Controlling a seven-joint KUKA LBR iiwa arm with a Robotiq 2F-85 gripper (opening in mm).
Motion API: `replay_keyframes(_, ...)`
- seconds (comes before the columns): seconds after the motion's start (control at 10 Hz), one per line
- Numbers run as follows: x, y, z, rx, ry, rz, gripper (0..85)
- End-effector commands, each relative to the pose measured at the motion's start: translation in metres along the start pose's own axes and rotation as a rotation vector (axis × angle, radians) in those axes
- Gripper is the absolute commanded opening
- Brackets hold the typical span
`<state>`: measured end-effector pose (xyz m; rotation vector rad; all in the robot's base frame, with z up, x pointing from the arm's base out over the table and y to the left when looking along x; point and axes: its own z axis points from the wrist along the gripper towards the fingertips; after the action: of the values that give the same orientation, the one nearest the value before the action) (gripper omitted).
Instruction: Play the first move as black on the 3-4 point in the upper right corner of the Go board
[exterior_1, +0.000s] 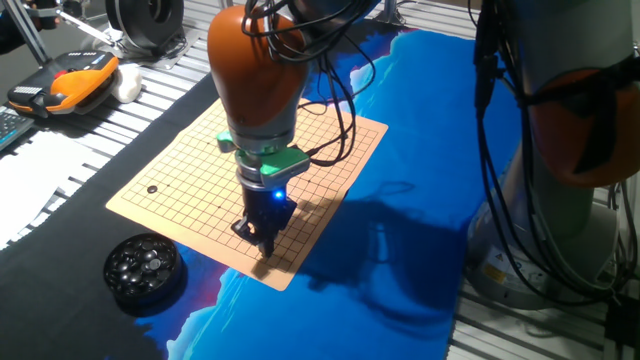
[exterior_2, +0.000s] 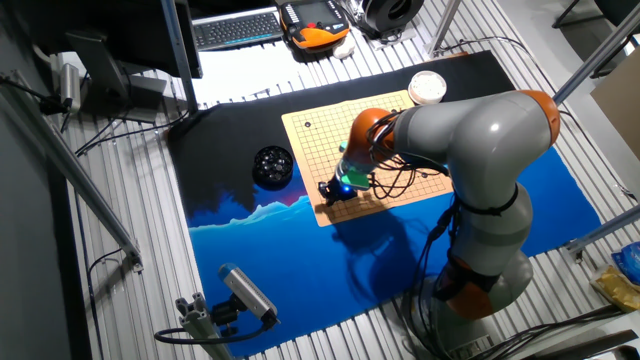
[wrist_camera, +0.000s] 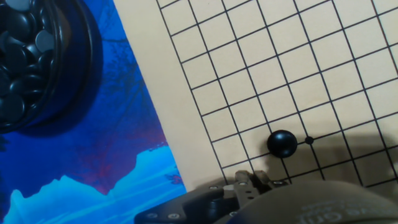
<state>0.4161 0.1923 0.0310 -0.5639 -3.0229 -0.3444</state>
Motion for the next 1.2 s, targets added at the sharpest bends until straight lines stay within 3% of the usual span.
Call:
replay_keyframes(0.0, 0.0, 0.0, 0.0, -0.004, 0.003, 0.001, 17.0)
replay_keyframes(0.3, 0.0002, 0.0, 0.0, -0.007, 0.01, 0.002, 17.0)
replay_keyframes(0.4, 0.0003, -0.0001, -0.0002, -0.006, 0.009, 0.002, 34.0)
replay_keyframes(1.1, 0.0, -0.0007, 0.0, 0.017, -0.007, 0.004, 34.0)
